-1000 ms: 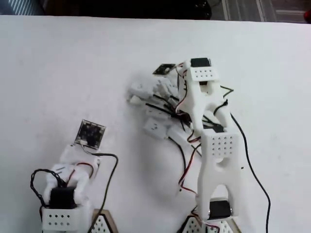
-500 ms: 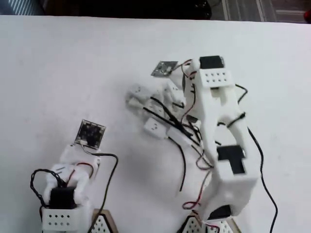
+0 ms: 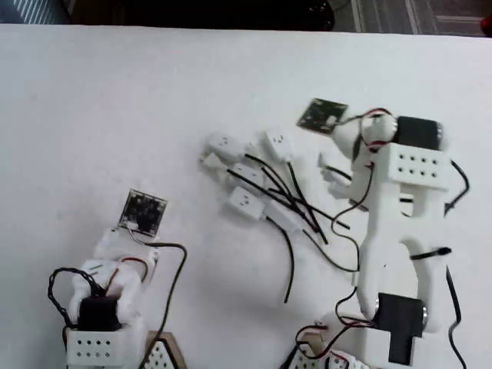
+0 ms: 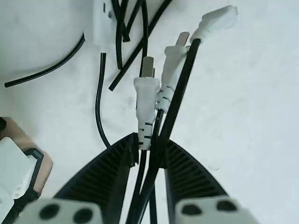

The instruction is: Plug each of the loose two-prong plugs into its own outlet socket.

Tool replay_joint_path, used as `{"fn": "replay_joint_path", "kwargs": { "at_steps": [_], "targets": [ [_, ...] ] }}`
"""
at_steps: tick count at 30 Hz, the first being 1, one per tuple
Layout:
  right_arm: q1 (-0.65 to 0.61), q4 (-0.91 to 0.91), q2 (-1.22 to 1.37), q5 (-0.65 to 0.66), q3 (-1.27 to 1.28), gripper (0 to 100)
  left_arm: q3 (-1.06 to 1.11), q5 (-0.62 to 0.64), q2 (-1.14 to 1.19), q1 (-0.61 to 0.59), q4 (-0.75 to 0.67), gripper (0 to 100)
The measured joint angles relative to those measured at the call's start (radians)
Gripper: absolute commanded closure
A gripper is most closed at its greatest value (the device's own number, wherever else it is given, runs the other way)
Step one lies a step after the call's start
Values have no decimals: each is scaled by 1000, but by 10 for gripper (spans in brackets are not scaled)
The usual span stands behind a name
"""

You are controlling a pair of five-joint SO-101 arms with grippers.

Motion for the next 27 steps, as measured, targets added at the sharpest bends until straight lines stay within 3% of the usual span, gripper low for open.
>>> {"fn": "replay_joint_path", "kwargs": {
  "at_steps": [4, 10, 16, 18, 23, 27],
  "targets": [
    [95, 0, -5, -9, 12, 979, 0, 0, 0, 0, 0, 976],
    [245, 0, -6, -141, 12, 978, 14, -6, 2, 0, -12, 976],
    [319, 0, -6, -269, 12, 974, 14, -6, 2, 0, -12, 976],
    [315, 0, -6, -338, 12, 926, 14, -6, 2, 0, -12, 976],
    [190, -2, -6, -565, 37, 693, 14, -6, 2, 0, -12, 976],
    [29, 0, -9, -730, 37, 658, 14, -6, 2, 0, -12, 976]
  ]
}}
